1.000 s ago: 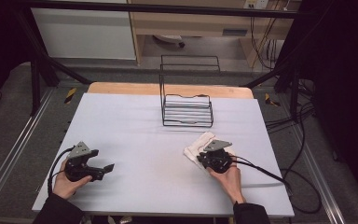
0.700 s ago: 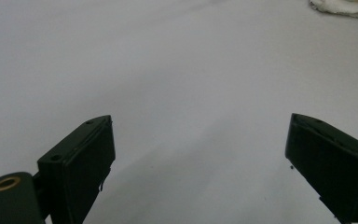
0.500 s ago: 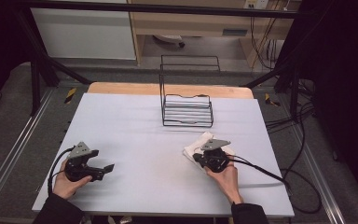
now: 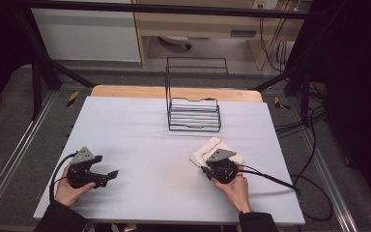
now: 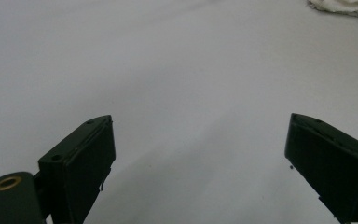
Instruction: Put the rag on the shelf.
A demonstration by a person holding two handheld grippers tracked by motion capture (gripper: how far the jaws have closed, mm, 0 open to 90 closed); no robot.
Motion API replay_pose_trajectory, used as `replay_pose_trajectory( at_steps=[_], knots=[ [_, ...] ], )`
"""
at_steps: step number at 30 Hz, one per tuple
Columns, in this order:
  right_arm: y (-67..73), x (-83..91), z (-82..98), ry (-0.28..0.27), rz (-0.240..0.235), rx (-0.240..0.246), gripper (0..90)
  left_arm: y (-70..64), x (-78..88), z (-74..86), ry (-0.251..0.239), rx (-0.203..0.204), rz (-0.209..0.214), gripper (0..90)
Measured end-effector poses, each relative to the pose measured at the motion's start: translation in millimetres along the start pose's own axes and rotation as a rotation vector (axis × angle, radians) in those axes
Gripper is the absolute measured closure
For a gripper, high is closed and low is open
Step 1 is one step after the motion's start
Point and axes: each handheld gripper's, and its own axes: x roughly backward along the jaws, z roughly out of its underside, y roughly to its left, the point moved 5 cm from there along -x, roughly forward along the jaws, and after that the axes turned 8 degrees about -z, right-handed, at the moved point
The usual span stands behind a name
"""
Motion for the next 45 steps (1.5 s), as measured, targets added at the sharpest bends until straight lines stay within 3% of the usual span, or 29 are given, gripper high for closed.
replay_pose_trajectory(
  at_steps=[8,14,18,20,28,31,33,38,42,45],
  knots=[
    [-0.7,-1.5,0.4,0.008,0.027,0.040,75.0,-0.5,-0.1,0.0,0.001,-0.002,0.001,8.5],
    [3.3,0.3,2.2,0.011,0.011,0.051,63.3,0.3,0.6,0.1,0.000,0.003,0.000,8.5],
    [3.5,4.5,5.2,0.018,0.039,0.057,63.4,0.0,0.5,0.3,0.001,0.003,0.003,8.6],
    [4.6,2.6,6.4,0.023,0.060,0.082,65.0,-0.2,0.6,0.2,0.001,0.001,0.001,8.7],
    [1.3,1.7,5.7,0.032,0.095,0.097,78.3,-0.6,0.7,-0.2,0.001,-0.002,0.000,8.8],
    [-2.4,2.9,2.7,0.041,0.074,0.020,82.0,-0.3,0.8,-0.1,-0.001,0.000,0.002,8.9],
    [-3.8,3.2,1.5,0.042,0.061,-0.004,82.7,-0.1,0.9,0.0,0.000,0.000,0.003,8.9],
    [-3.7,7.3,-2.7,0.007,0.039,-0.016,83.2,0.0,0.9,-0.6,-0.005,0.005,0.003,9.1],
    [-1.3,11.6,-6.6,-0.020,-0.003,-0.039,83.4,-0.2,0.7,-0.5,-0.001,-0.001,0.004,9.1],
    [6.3,12.4,-10.5,-0.034,-0.060,-0.048,83.4,-0.4,0.7,-0.5,0.000,-0.002,0.004,9.1]
  ],
)
